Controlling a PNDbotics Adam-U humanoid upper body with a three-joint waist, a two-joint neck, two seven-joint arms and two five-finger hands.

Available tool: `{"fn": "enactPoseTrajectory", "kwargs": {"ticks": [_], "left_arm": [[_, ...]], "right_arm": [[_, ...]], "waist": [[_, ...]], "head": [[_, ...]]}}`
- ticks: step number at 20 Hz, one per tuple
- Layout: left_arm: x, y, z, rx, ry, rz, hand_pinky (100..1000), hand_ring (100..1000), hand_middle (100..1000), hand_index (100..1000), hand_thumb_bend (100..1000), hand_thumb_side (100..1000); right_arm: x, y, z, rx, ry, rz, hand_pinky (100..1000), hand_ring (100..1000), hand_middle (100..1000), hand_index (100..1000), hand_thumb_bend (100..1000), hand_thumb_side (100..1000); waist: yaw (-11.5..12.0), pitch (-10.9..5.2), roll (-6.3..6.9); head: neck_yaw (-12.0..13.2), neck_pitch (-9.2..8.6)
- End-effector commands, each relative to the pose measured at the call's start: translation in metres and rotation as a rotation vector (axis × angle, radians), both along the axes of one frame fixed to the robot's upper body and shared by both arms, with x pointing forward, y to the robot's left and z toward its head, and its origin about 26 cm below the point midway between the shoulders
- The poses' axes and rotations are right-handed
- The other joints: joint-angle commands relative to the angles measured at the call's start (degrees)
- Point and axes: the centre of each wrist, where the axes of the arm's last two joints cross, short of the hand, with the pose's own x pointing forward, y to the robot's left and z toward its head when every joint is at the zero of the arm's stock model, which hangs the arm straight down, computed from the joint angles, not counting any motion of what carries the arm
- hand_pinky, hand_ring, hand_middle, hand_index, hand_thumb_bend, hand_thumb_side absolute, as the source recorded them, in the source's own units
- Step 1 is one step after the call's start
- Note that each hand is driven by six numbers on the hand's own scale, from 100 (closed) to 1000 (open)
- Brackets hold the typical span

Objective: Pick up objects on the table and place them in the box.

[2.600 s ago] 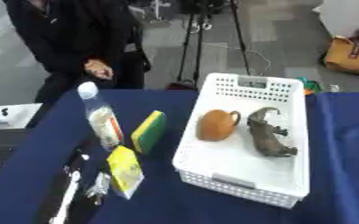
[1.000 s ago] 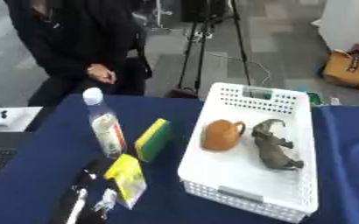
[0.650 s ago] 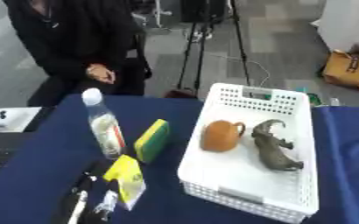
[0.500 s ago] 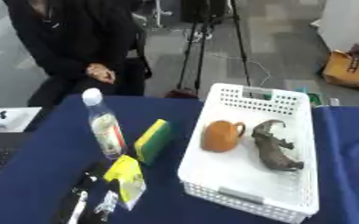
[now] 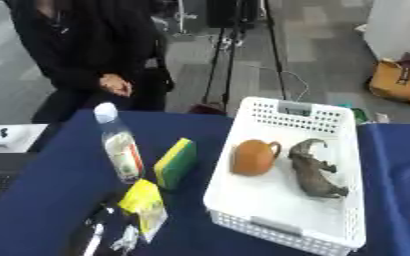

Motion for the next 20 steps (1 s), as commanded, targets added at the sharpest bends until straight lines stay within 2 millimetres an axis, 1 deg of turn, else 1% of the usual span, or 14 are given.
{"fn": "enactPoseTrajectory", "kwargs": {"ticks": [1,4,7,10,11,15,20], "left_arm": [[-0.0006,0.0018,0.0046,0.044,0.003,0.04,1000,1000,1000,1000,170,1000],[0.0,0.0003,0.0052,0.036,0.019,0.04,1000,1000,1000,1000,172,1000],[0.0,0.0012,0.0052,0.04,0.032,0.058,1000,1000,1000,1000,148,1000],[0.0004,0.001,0.0056,0.054,0.033,0.091,1000,1000,1000,1000,152,1000],[0.0005,0.0006,0.0056,0.056,0.032,0.096,1000,1000,1000,1000,178,1000],[0.0018,-0.002,0.007,0.015,-0.008,0.068,1000,1000,1000,1000,184,1000],[0.0026,-0.0009,0.0087,0.006,-0.047,0.067,1000,1000,1000,1000,193,1000]], "right_arm": [[-0.0047,-0.0001,0.0089,-0.018,-0.034,-0.006,447,419,351,497,100,957],[-0.0048,-0.0004,0.0085,-0.022,-0.032,-0.011,447,418,350,497,100,957],[-0.0047,-0.0002,0.0086,-0.023,-0.033,-0.011,446,417,349,495,100,957],[-0.0047,0.0,0.0084,-0.024,-0.032,-0.01,445,416,348,494,100,956],[-0.0047,0.0,0.0084,-0.025,-0.032,-0.009,444,415,347,493,100,955],[-0.0048,-0.0004,0.0083,-0.025,-0.03,-0.011,441,414,345,492,100,952],[-0.0049,-0.0007,0.0079,-0.027,-0.024,-0.013,440,412,343,490,100,951]], "waist": [[0.0,-0.68,-0.14],[-0.1,-0.63,-0.15],[-0.1,-0.58,-0.16],[-0.1,-0.51,-0.19],[-0.2,-0.51,-0.2],[-0.1,-0.44,-0.21],[-0.1,-0.45,-0.16]], "head": [[-0.1,-0.72],[0.0,-0.89],[0.1,-1.06],[0.1,-1.13],[0.1,-1.13],[0.0,-1.2],[-0.1,-1.32]]}}
